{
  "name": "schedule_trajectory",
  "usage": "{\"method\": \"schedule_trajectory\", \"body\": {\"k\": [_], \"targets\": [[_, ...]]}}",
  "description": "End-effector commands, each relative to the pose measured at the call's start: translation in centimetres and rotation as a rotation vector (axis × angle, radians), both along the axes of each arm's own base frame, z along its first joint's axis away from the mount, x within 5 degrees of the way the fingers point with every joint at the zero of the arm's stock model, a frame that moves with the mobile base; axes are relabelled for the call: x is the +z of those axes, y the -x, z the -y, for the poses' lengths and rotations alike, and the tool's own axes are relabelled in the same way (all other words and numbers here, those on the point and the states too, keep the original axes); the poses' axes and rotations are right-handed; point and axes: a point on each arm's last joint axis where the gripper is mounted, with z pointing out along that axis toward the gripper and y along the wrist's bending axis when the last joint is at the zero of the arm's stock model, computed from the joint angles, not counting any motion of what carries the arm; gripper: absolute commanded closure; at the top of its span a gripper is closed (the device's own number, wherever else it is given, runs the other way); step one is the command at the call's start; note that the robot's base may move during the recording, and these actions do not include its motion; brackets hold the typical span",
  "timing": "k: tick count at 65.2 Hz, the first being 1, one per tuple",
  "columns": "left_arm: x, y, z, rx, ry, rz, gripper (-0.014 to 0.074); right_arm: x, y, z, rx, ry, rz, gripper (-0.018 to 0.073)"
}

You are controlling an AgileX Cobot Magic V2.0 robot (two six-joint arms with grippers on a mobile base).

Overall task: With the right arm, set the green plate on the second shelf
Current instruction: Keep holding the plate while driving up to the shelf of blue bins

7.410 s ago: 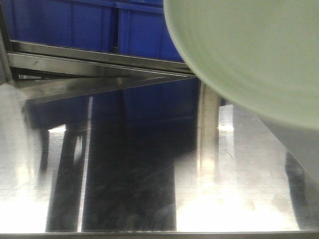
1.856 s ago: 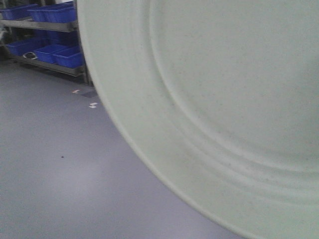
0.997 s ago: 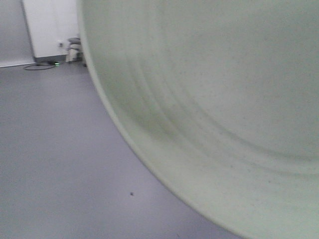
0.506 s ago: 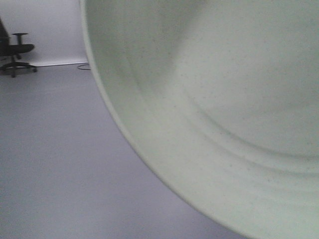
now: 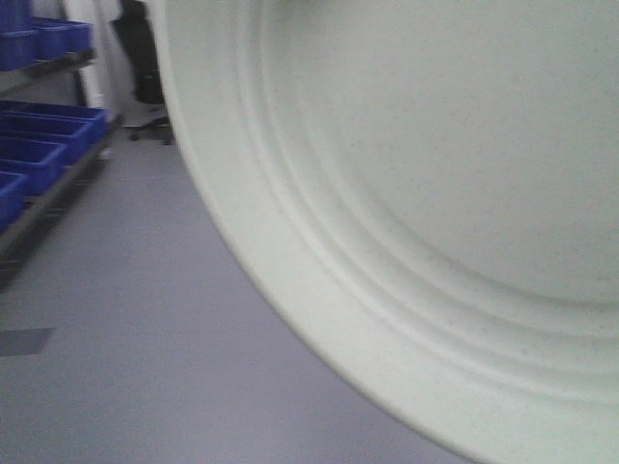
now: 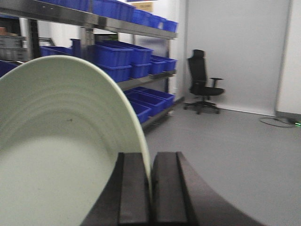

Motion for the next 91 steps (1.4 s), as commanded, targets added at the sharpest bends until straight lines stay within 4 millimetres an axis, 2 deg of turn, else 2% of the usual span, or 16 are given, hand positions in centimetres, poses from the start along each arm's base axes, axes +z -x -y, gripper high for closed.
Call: {"method": "schedule_trajectory", "body": {"k": [1,91], "targets": [[-0.48,0.01,-0.01,-0.001,0.017,0.063,0.0466,1.58,0.49,-0.25,0.053,-0.041,0.065,0.0505],[-0.48,0.01,-0.01,-0.001,0.017,0.063,0.0466,1.57,0.49,-0.25,0.052,-0.041,0.064,0.0505]]}}
